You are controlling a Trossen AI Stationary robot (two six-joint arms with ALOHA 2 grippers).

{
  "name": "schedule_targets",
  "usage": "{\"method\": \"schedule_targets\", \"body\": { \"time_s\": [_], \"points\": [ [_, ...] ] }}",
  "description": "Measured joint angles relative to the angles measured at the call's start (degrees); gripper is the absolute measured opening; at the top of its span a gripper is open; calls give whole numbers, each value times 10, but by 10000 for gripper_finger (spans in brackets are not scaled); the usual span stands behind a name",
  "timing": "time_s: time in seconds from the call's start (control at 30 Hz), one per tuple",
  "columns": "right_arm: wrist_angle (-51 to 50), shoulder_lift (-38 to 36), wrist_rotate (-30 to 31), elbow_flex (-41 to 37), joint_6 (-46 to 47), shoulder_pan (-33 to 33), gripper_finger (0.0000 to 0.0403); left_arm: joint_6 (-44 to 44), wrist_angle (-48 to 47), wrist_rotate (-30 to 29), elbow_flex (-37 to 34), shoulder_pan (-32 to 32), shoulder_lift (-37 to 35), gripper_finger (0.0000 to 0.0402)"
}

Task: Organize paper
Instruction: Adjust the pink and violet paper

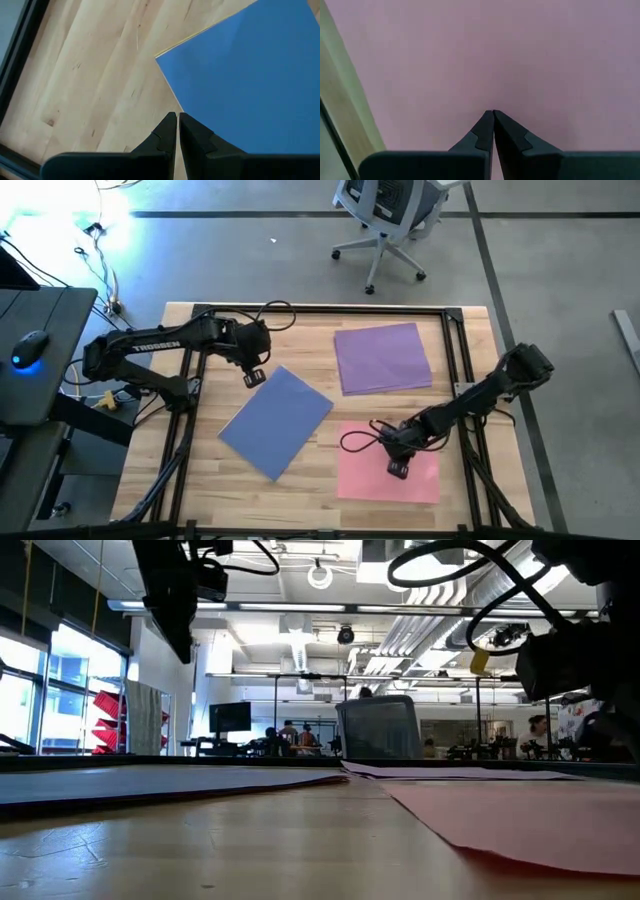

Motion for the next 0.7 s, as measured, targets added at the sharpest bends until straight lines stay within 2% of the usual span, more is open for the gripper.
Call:
{"method": "schedule_targets", "body": {
  "time_s": [0.4,0.7],
  "points": [
    [0,1,1,0,-97,-4,0,0,2,-2,0,0,0,0],
    [-7,2,-2,15,-53,-4,0,0,3,-2,0,0,0,0]
  ]
}}
